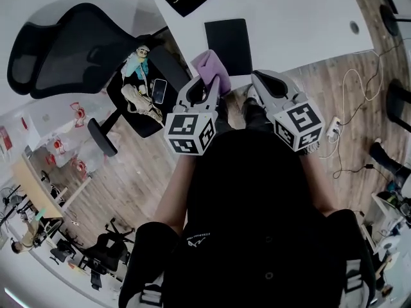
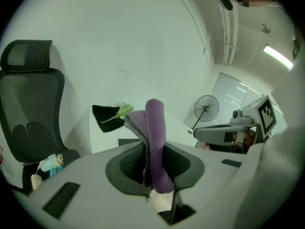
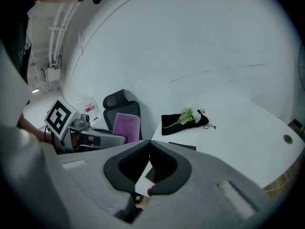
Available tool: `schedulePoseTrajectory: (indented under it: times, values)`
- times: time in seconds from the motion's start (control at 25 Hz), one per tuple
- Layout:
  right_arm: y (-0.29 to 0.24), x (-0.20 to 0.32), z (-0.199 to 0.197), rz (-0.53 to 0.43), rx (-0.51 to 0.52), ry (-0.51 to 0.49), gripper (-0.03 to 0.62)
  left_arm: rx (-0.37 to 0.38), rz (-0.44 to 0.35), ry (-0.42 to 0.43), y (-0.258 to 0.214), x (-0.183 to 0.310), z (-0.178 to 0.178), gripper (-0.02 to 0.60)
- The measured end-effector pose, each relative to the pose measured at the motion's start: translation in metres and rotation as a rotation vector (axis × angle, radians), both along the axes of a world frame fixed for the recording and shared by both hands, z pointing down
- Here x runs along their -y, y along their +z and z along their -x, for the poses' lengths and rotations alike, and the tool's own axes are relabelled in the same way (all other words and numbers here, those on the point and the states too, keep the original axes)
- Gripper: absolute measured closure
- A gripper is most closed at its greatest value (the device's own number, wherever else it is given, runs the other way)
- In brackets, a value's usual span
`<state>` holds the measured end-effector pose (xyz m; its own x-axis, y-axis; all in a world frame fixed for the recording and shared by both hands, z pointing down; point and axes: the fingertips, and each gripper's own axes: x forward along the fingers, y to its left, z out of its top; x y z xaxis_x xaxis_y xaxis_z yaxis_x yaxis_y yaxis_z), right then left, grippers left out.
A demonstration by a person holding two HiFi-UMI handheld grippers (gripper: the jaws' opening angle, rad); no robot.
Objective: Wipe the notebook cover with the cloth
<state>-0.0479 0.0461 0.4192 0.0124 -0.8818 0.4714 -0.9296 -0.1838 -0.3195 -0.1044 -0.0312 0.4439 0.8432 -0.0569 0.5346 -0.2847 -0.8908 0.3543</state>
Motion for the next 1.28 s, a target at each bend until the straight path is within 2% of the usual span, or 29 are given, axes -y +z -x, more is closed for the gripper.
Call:
schedulePoseTrajectory:
  times: [0.28, 0.48, 0.88, 1.12, 1.28]
  values:
    - [-0.054, -0.012, -0.031, -0.089, -0.077, 0.037, 0.589, -0.120, -0.099, -0.019, -0.061, 0.003, -0.028, 0.500]
    - [-0.097, -0.015, -0.045, -0.164, -0.131, 0.053, 0.589, -0.178, -0.177, -0.021, -0.100, 0.012, -0.032, 0.500]
    - [-0.180, -0.015, -0.075, -0.286, -0.310, 0.061, 0.589, -0.358, -0.336, -0.035, -0.198, 0.037, -0.043, 0.500]
    - [-0.234, -0.014, -0.085, -0.388, -0.385, 0.070, 0.589, -0.432, -0.424, -0.022, -0.245, 0.041, -0.049, 0.500]
    - [-0.262, -0.011, -0.089, -0.451, -0.396, 0.060, 0.589, -0.467, -0.473, -0.011, -0.267, 0.041, -0.055, 0.500]
